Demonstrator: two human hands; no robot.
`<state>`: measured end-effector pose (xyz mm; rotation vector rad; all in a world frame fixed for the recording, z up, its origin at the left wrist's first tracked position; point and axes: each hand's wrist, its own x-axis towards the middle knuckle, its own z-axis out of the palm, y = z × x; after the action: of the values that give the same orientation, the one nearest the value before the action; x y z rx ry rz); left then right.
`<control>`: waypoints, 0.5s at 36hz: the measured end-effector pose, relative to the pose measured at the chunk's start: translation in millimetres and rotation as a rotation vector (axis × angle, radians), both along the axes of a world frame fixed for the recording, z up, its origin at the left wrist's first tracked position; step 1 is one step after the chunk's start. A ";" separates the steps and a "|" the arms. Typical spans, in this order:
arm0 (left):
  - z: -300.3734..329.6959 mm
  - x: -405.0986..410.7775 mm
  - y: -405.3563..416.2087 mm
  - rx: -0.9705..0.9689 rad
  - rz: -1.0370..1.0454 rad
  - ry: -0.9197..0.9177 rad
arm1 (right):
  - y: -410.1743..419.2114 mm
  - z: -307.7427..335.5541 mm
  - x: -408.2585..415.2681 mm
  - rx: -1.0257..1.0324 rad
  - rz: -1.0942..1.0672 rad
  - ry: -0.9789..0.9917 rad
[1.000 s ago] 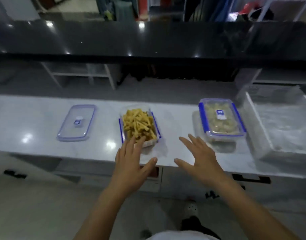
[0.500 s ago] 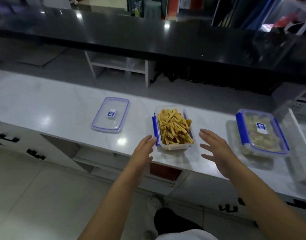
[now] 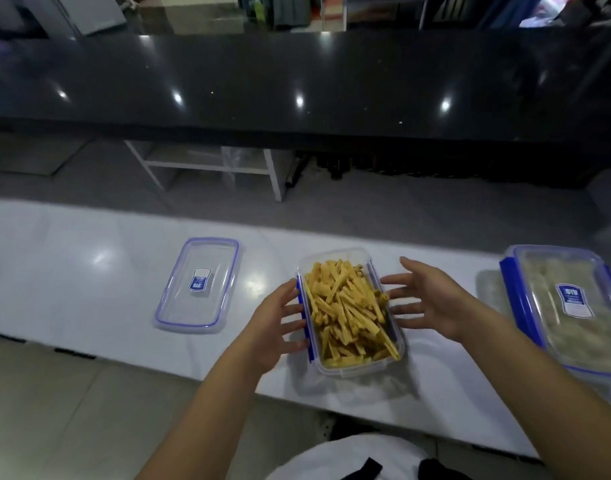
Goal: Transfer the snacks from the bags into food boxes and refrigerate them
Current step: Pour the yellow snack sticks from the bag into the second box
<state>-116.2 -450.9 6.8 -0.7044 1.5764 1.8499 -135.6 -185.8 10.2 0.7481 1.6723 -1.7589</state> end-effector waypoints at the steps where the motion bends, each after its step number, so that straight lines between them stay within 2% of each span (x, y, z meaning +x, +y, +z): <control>1: 0.4 -7.9 2.1 -0.011 0.005 0.002 | -2.9 1.5 -9.2 0.017 0.008 0.013; 7: 3.9 -26.7 8.8 -0.071 -0.044 0.024 | -11.5 4.5 -30.7 0.069 0.032 0.055; 13: 2.7 -19.8 3.5 -0.001 -0.044 -0.017 | -3.9 -1.3 -23.0 0.007 0.021 0.041; 18: 10.6 -20.6 11.2 -0.116 -0.099 0.033 | -6.0 6.6 -18.5 -0.054 -0.014 0.083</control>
<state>-136.9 -439.7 17.4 -0.6378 1.7194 1.7183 -154.1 -191.7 16.8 0.6726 1.6696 -1.8608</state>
